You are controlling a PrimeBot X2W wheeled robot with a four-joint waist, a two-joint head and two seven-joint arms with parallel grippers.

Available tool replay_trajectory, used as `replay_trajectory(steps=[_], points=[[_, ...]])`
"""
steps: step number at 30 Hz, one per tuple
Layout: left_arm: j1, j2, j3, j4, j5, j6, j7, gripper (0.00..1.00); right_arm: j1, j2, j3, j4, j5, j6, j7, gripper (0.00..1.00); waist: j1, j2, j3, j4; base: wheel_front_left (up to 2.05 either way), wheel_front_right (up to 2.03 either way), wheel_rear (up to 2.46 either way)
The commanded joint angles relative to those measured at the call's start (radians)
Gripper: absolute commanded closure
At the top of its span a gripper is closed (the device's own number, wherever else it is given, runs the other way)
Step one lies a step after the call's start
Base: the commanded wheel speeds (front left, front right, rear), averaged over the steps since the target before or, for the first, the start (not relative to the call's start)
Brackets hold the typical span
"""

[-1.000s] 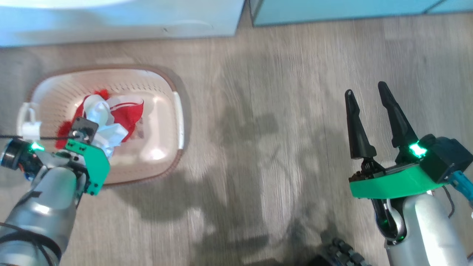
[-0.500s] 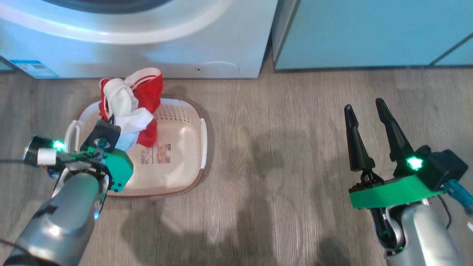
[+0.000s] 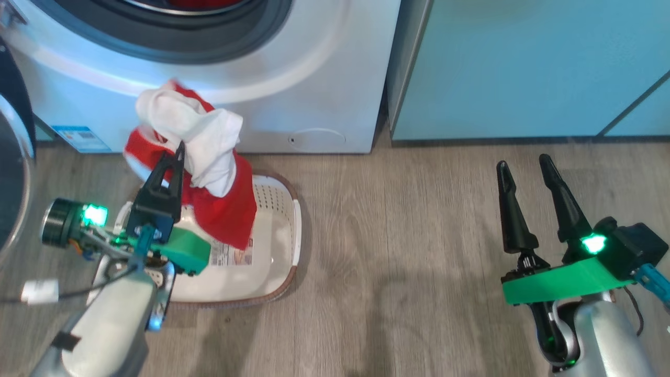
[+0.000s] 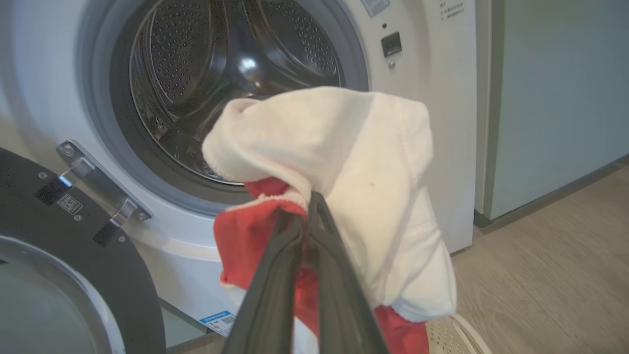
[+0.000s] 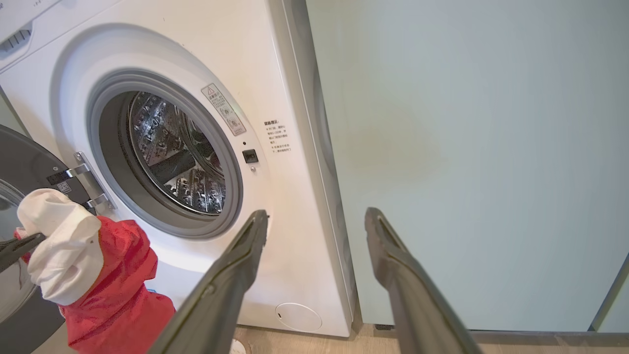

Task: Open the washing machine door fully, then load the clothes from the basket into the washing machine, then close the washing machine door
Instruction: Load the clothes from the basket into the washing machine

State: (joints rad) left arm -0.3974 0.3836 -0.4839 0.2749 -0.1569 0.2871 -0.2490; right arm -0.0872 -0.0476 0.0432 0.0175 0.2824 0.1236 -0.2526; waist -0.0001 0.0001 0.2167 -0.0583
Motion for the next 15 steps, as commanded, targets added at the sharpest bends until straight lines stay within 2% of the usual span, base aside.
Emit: replay_trajectory(steps=[1,8,15], points=[[-0.001,0.033,0.059,-0.08,0.014,0.018,-0.013,1.0,0.006,-0.003,0.018,-0.028,-0.004,0.007,-0.009,0.0,0.0001,-0.0001,-0.026,0.002,0.0,0.0,0.0],[0.101,0.007,0.104,-0.239,0.029,0.029,-0.013,1.0,0.029,-0.003,0.003,-0.022,-0.006,0.007,-0.008,0.0,0.0001,-0.0001,-0.076,0.006,0.0,0.0,0.0],[0.183,-0.031,0.121,-0.296,0.039,0.021,-0.013,1.0,0.044,-0.003,-0.001,-0.029,-0.006,0.007,-0.002,0.0,0.0001,-0.0001,-0.101,0.006,0.0,0.0,0.0]])
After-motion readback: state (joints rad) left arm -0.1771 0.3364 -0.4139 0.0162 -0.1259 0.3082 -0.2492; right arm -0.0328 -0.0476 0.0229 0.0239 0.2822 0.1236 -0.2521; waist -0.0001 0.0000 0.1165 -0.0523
